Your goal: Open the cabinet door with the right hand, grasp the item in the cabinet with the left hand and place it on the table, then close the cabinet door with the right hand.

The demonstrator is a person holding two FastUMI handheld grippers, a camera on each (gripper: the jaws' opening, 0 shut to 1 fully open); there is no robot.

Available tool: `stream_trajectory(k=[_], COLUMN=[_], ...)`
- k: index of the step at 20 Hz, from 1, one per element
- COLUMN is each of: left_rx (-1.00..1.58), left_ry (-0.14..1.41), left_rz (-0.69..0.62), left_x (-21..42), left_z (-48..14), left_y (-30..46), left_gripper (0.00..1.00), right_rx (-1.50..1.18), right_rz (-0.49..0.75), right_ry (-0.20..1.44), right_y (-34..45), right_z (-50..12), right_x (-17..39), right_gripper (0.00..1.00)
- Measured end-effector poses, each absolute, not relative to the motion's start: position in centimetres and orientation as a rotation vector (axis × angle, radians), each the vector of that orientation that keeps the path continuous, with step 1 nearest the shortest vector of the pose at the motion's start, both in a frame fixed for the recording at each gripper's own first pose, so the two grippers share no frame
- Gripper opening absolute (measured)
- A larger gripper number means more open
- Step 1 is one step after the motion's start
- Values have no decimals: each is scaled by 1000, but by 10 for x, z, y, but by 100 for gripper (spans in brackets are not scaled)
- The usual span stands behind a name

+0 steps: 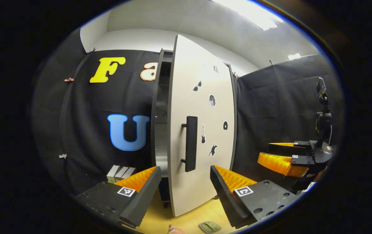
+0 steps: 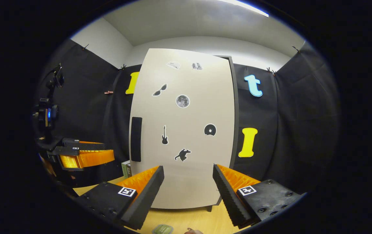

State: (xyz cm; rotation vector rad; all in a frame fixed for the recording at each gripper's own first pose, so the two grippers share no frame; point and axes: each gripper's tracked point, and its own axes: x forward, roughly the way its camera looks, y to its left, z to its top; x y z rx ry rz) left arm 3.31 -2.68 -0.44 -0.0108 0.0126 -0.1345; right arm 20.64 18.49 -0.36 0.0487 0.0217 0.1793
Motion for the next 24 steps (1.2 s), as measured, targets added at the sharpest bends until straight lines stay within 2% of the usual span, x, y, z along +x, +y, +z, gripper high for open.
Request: stream_trajectory(k=[24], left_rx=[-29], left_ry=[50], left_rz=[-174], left_x=[31], left_z=[-12], left_y=[-42], left_gripper=[95], right_rx=[57], right_rz=[149], right_ry=[45], right_y=[181], right_z=[-8], right_x=[186], right_gripper=[98])
